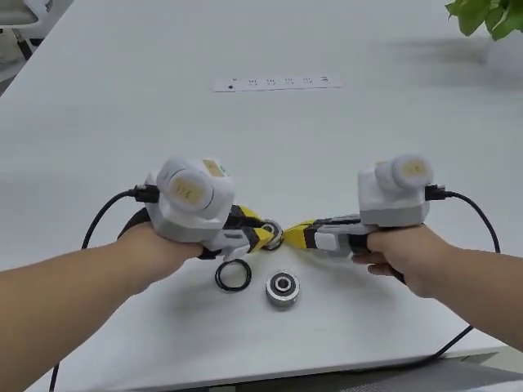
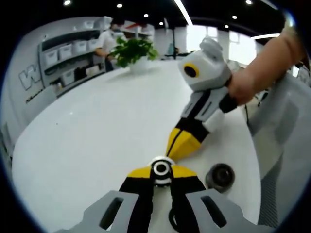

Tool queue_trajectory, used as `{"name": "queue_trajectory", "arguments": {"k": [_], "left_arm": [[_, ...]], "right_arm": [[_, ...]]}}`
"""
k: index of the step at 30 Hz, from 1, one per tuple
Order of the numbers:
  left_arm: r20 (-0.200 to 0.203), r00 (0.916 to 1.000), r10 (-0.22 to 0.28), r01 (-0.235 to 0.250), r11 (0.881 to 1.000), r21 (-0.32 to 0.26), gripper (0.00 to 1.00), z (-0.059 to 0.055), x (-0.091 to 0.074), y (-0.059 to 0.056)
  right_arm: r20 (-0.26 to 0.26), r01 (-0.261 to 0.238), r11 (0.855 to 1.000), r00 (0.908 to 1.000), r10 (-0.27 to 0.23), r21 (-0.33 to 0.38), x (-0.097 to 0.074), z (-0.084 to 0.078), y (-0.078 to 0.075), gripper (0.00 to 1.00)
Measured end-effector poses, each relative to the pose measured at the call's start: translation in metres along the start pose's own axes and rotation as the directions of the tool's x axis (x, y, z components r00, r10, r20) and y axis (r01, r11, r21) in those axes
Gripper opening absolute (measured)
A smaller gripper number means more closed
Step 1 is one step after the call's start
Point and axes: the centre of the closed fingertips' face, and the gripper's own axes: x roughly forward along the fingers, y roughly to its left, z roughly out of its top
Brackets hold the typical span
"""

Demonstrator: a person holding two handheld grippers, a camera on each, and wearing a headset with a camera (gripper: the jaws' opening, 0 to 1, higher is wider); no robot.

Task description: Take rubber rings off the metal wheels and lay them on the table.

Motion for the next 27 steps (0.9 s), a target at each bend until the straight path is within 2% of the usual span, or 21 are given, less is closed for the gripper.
{"name": "queue_trajectory", "arguments": {"k": [6,7,8,11,17,19,27], "left_arm": [[0.0,1.0,-0.004,0.004,1.0,0.003,0.13,0.0,0.0,0.0],[0.0,1.0,-0.006,0.006,1.0,0.004,0.13,0.0,0.0,0.0],[0.001,1.0,-0.008,0.008,1.0,0.007,0.13,-0.001,0.0,0.0],[0.001,1.0,-0.008,0.008,1.0,0.008,0.13,-0.001,0.001,0.0],[0.0,1.0,-0.001,0.001,1.0,0.01,0.13,-0.001,0.001,0.0],[-0.002,1.0,0.0,0.0,1.0,0.009,0.13,-0.001,0.001,0.001],[-0.004,1.0,0.004,-0.004,1.0,0.008,0.13,-0.002,0.002,0.001]], "right_arm": [[0.025,-0.01,0.999,0.9997,0.009,0.044,-0.001,0.003,-0.001,0.0],[0.043,-0.003,0.999,0.9991,0.001,0.044,-0.002,0.006,-0.003,0.0],[0.064,-0.021,0.996,0.9978,0.016,0.087,-0.003,0.01,0.0,0.0],[0.055,-0.025,0.997,0.9983,0.021,0.074,-0.002,0.006,0.004,0.0],[0.077,-0.041,0.992,0.9965,0.032,0.116,-0.003,0.008,0.009,0.0],[0.077,-0.04,0.993,0.9966,0.031,0.111,-0.003,0.008,0.01,0.0],[0.074,-0.04,0.994,0.9967,0.033,0.098,-0.002,0.01,0.008,0.0]]}}
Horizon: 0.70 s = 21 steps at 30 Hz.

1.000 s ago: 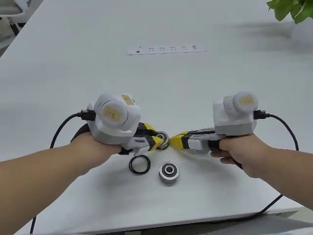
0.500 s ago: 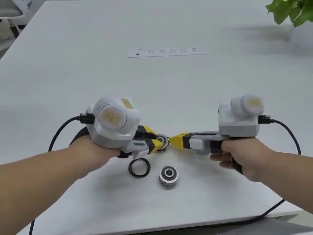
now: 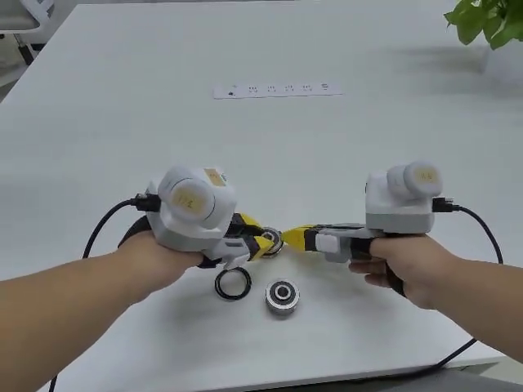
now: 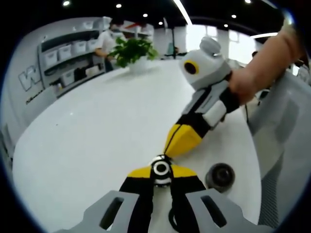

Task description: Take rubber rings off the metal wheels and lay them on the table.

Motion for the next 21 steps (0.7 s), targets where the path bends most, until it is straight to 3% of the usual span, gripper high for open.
{"name": "queue_trajectory", "arguments": {"k": [12,15,17,18,21], "left_arm": [[0.0,1.0,0.0,0.0,1.0,0.015,0.13,0.0,0.0,0.0],[0.006,1.0,-0.002,0.002,1.0,0.015,0.13,0.0,0.0,-0.001],[0.008,1.0,-0.001,0.001,1.0,0.015,0.12,0.0,0.001,-0.001],[0.011,0.9999,0.0,0.0,1.0,0.012,0.13,0.0,0.001,-0.001],[0.012,0.9999,0.001,-0.001,1.0,0.01,0.13,0.0,0.001,-0.001]], "right_arm": [[-0.017,-0.026,0.999,0.9995,0.026,-0.034,0.004,0.0,0.007,0.0],[-0.009,-0.073,0.996,0.9973,0.073,-0.041,0.007,0.002,0.018,0.0],[0.001,-0.071,0.996,0.9974,0.071,-0.046,0.007,0.007,0.021,0.0],[0.003,-0.104,0.994,0.9945,0.105,-0.042,0.007,0.008,0.026,0.0],[0.002,-0.094,0.995,0.9956,0.094,-0.043,0.006,0.007,0.023,0.0]]}}
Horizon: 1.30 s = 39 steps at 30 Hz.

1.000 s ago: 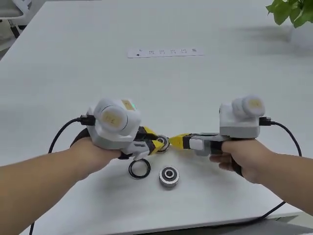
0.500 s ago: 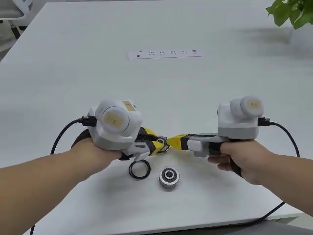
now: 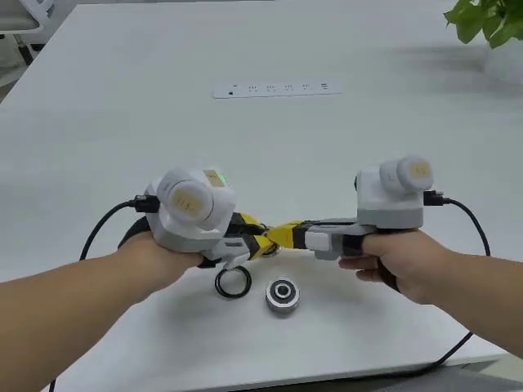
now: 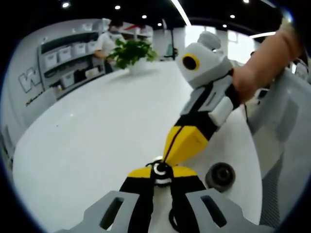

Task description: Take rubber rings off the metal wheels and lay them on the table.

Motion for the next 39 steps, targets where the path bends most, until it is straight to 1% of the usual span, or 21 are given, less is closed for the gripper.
{"name": "queue_trajectory", "arguments": {"k": [1,4,6,8,10,17,21,24,28,31,33,39], "left_arm": [[0.001,1.0,0.001,-0.001,1.0,-0.003,0.13,0.0,0.0,0.0],[0.003,1.0,0.002,-0.002,1.0,-0.009,0.13,0.0,0.0,0.0],[0.005,1.0,0.005,-0.005,1.0,-0.012,0.13,0.001,0.0,0.0],[0.005,1.0,0.006,-0.006,1.0,-0.012,0.13,0.001,0.0,0.0],[0.004,1.0,0.005,-0.005,1.0,-0.005,0.13,0.001,0.0,-0.001],[-0.006,1.0,-0.007,0.007,1.0,-0.003,0.16,0.001,-0.002,-0.002],[-0.009,0.9993,-0.036,0.036,0.999,-0.01,0.21,-0.002,-0.006,-0.006],[-0.003,0.9989,-0.046,0.046,0.999,-0.015,0.22,-0.002,-0.011,-0.008],[0.022,0.9985,-0.051,0.052,0.998,-0.023,0.25,0.005,-0.02,-0.01],[0.036,0.9979,-0.054,0.055,0.998,-0.022,0.27,0.009,-0.029,-0.011],[0.045,0.9973,-0.058,0.058,0.998,-0.02,0.28,0.01,-0.033,-0.009],[0.066,0.9962,-0.057,0.059,0.998,-0.026,0.34,0.013,-0.049,-0.012]], "right_arm": [[0.002,-0.003,1.0,1.0,0.003,0.009,-0.001,0.0,0.0,0.0],[-0.003,-0.004,1.0,1.0,0.004,0.004,-0.001,-0.002,0.002,0.0],[-0.014,0.026,1.0,0.9996,-0.026,-0.014,-0.003,-0.003,-0.004,0.0],[-0.025,0.037,0.999,0.999,-0.038,-0.03,-0.004,-0.005,-0.006,0.0],[-0.029,0.048,0.998,0.9984,-0.049,-0.032,-0.004,-0.006,-0.008,0.0],[-0.033,0.05,0.998,0.9981,-0.051,-0.04,-0.004,-0.005,-0.007,0.0],[-0.029,0.047,0.998,0.9984,-0.048,-0.03,-0.005,-0.003,-0.005,0.0],[-0.023,0.043,0.999,0.9988,-0.043,-0.03,-0.006,-0.001,-0.003,0.0],[-0.019,0.035,0.999,0.9992,-0.036,-0.029,-0.006,0.002,-0.001,0.0],[-0.01,0.023,1.0,0.9997,-0.023,-0.022,-0.007,0.005,0.006,0.0],[-0.001,0.011,1.0,0.9999,-0.011,-0.017,-0.007,0.008,0.009,0.0],[0.012,-0.005,1.0,0.9999,0.005,-0.017,-0.008,0.011,0.018,0.0]]}}
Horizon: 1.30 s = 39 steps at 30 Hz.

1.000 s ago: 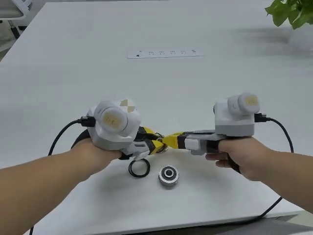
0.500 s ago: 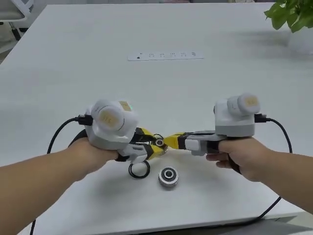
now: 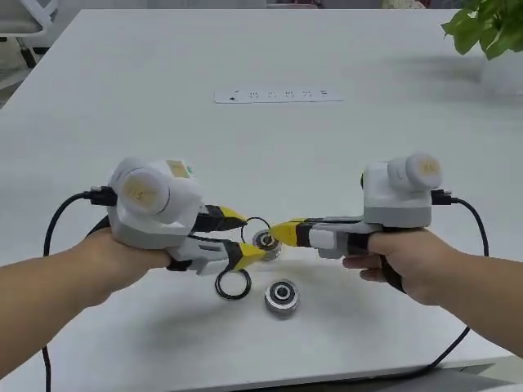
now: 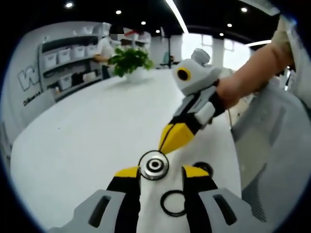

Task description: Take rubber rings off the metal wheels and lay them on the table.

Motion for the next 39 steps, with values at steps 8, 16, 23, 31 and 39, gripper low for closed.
{"name": "queue_trajectory", "arguments": {"k": [8,16,23,31,39], "left_arm": [[0.039,0.9992,0.0,0.001,1.0,-0.026,0.43,0.002,-0.022,-0.005],[0.039,0.9992,0.007,-0.006,1.0,-0.026,0.5,-0.004,-0.042,-0.011],[0.044,0.9989,0.017,-0.015,0.999,-0.044,0.54,-0.011,-0.054,-0.014],[0.039,0.9983,0.045,-0.042,0.997,-0.069,0.59,-0.022,-0.064,-0.012],[0.035,0.9978,0.057,-0.054,0.995,-0.084,0.61,-0.029,-0.069,-0.012]], "right_arm": [[-0.005,-0.03,1.0,0.9995,0.03,-0.001,0.0,0.0,0.014,0.0],[-0.026,-0.058,0.998,0.998,0.058,0.004,0.005,-0.005,0.02,0.0],[-0.064,-0.079,0.997,0.9948,0.079,0.008,0.01,-0.014,0.021,0.0],[-0.11,-0.101,0.995,0.9888,0.102,0.01,0.017,-0.025,0.028,0.0],[-0.156,-0.114,0.993,0.9811,0.115,0.016,0.023,-0.036,0.031,0.0]]}}
